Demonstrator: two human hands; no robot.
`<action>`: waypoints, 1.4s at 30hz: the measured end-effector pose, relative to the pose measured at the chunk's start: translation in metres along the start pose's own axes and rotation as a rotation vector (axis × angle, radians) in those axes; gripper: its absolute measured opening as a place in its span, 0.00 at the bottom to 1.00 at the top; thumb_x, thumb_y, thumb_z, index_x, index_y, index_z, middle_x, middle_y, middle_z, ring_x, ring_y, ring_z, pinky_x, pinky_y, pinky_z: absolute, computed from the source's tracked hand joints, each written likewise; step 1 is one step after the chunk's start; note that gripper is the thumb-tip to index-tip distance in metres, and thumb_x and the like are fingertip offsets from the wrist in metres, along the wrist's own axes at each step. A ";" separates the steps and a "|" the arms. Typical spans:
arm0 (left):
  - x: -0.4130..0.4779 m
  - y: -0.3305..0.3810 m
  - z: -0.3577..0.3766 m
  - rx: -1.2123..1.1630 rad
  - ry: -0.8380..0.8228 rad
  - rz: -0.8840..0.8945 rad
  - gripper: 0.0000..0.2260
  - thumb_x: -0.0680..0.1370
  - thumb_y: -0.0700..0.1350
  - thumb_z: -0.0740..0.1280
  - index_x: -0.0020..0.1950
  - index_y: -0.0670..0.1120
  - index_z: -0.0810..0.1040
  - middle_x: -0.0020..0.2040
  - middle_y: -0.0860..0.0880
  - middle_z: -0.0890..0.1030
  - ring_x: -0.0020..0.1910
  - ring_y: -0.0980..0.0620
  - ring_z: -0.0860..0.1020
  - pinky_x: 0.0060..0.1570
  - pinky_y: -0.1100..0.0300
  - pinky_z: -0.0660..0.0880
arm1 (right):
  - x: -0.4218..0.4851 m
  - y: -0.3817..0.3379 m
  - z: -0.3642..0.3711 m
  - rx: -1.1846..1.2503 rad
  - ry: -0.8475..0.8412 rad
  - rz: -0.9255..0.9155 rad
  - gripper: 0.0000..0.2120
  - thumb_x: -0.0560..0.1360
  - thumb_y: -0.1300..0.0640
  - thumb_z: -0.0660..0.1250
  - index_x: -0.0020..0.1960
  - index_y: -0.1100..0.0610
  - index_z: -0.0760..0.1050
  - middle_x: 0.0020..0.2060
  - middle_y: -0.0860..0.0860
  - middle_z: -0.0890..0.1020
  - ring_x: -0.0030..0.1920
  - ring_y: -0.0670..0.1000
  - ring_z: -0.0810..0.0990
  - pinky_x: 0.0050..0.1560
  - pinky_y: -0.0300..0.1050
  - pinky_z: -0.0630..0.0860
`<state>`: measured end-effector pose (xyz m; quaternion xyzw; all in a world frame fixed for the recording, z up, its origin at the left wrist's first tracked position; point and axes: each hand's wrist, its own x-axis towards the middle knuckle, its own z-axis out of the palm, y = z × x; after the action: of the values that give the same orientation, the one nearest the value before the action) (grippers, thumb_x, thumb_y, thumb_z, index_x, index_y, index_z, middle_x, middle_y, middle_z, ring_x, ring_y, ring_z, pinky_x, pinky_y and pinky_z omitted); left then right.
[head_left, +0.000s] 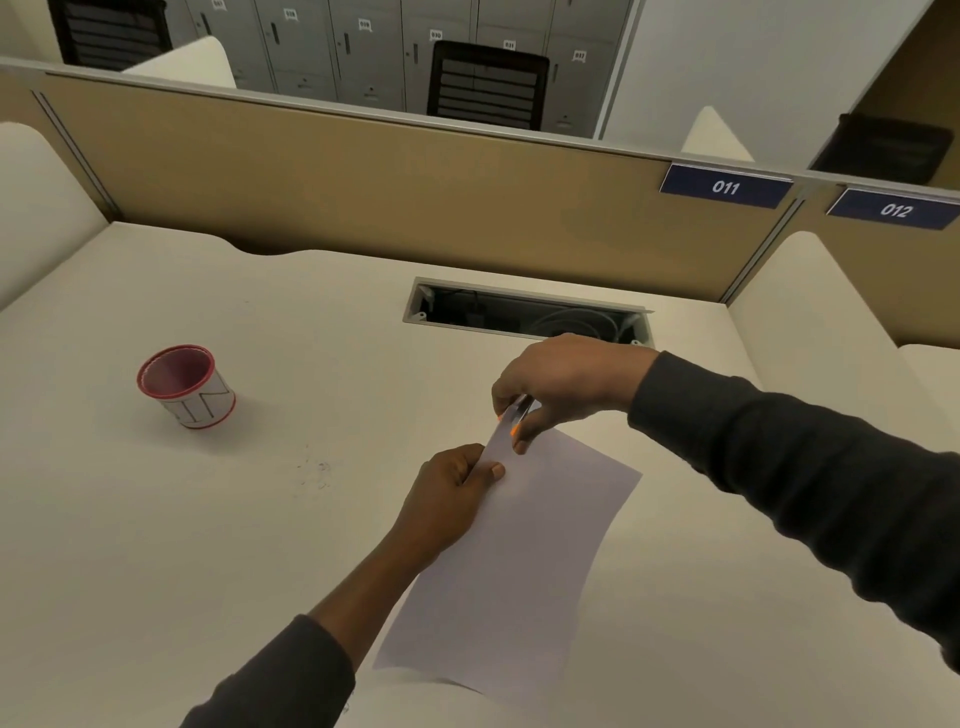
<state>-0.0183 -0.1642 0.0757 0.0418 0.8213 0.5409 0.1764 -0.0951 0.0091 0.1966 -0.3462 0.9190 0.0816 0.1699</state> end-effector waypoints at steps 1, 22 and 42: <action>0.000 0.000 0.000 0.002 0.003 0.000 0.11 0.84 0.50 0.65 0.46 0.49 0.84 0.41 0.48 0.86 0.40 0.44 0.85 0.47 0.43 0.82 | 0.000 0.000 -0.001 0.004 0.000 0.001 0.22 0.73 0.38 0.69 0.60 0.50 0.77 0.54 0.47 0.82 0.52 0.49 0.79 0.50 0.44 0.76; -0.002 -0.001 -0.004 -0.025 0.008 -0.002 0.10 0.84 0.50 0.65 0.48 0.51 0.84 0.42 0.50 0.87 0.40 0.46 0.86 0.49 0.41 0.82 | 0.001 -0.010 -0.007 -0.003 0.006 0.001 0.17 0.73 0.40 0.70 0.56 0.50 0.79 0.48 0.46 0.83 0.47 0.46 0.78 0.48 0.44 0.77; -0.002 -0.015 -0.005 -0.335 0.010 -0.062 0.12 0.79 0.52 0.69 0.51 0.44 0.85 0.48 0.40 0.87 0.48 0.33 0.85 0.54 0.34 0.80 | -0.007 0.022 -0.006 0.594 0.189 0.125 0.17 0.74 0.40 0.70 0.58 0.48 0.76 0.49 0.44 0.82 0.49 0.44 0.79 0.49 0.42 0.75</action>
<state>-0.0160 -0.1750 0.0647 -0.0162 0.7214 0.6647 0.1935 -0.1063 0.0282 0.2054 -0.2302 0.9339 -0.2127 0.1721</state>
